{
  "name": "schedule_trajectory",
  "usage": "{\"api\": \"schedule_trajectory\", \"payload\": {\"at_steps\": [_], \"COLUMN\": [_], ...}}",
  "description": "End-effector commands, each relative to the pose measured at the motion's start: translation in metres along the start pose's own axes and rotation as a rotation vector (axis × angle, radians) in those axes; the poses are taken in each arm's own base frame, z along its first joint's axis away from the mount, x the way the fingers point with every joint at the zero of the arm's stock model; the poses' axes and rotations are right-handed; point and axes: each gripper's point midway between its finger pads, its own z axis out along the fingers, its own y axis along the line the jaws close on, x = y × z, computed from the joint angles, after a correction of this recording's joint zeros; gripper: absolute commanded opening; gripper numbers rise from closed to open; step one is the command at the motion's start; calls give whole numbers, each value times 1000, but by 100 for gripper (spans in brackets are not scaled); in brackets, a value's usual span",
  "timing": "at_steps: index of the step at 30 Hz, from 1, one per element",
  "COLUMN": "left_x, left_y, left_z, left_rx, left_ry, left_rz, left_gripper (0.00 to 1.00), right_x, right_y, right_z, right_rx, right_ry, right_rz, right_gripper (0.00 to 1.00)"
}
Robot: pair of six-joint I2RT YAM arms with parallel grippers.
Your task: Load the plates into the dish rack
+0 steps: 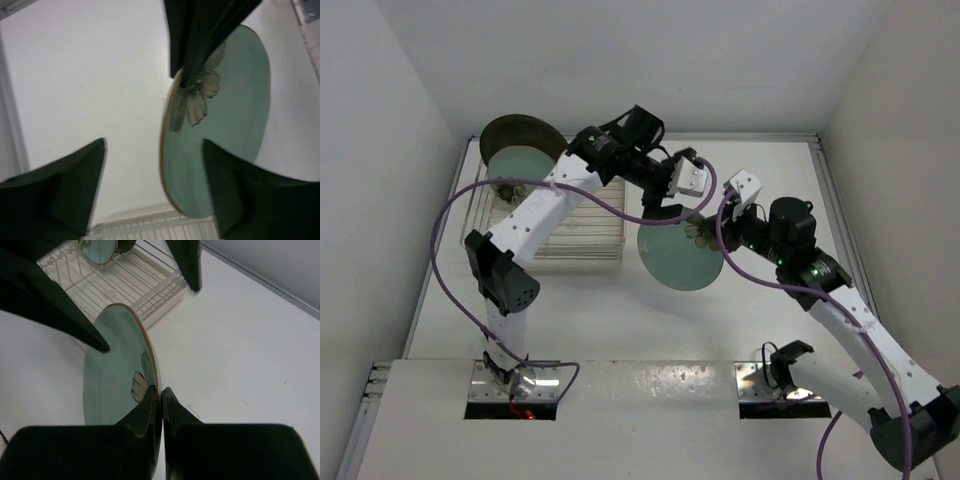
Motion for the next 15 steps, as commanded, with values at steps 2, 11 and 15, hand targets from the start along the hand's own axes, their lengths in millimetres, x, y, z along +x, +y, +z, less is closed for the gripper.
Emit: {"api": "schedule_trajectory", "payload": {"at_steps": [2, 11, 15], "left_x": [-10, -5, -15], "left_y": [-39, -51, -32], "left_z": [23, 21, 1], "left_rx": [140, 115, 7], "left_ry": [-51, 16, 55], "left_rz": [-56, -79, -67], "left_gripper": [68, 0, 0], "right_x": [-59, -68, -79], "right_y": [0, 12, 15], "right_z": [-16, -22, -28], "right_rx": [45, 26, 22], "right_ry": [-213, -261, -291], "right_rz": [-67, -102, -110], "right_gripper": [0, 0, 16]}}
